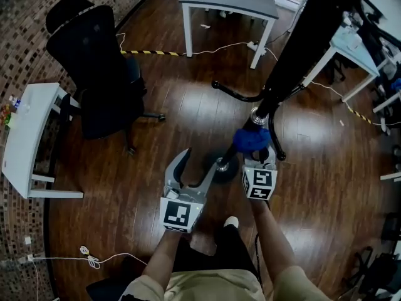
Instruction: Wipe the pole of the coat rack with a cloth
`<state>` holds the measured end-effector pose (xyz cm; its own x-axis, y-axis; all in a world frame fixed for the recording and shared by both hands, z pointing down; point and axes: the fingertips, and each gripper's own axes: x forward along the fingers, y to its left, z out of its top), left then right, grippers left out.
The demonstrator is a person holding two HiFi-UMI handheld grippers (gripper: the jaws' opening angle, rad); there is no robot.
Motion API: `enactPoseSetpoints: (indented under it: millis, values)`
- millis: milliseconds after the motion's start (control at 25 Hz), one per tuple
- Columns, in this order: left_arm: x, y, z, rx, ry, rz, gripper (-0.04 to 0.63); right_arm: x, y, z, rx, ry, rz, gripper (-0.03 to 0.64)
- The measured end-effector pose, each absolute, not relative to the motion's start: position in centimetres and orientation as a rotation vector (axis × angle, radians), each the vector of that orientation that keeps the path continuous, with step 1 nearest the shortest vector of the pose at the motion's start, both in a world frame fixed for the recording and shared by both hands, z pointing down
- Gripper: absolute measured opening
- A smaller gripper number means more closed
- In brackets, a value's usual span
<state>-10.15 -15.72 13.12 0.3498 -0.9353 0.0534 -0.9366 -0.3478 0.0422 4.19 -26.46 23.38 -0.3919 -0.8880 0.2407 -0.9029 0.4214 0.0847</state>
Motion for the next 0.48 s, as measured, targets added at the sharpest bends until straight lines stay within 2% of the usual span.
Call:
enactPoseSetpoints:
  millis: [480]
  values:
    - [-11.1,-18.8,27.2,2.628,-1.646,-0.031,0.256,3.4,-27.3,25.8,1.749,-2.472,-0.204,0.149]
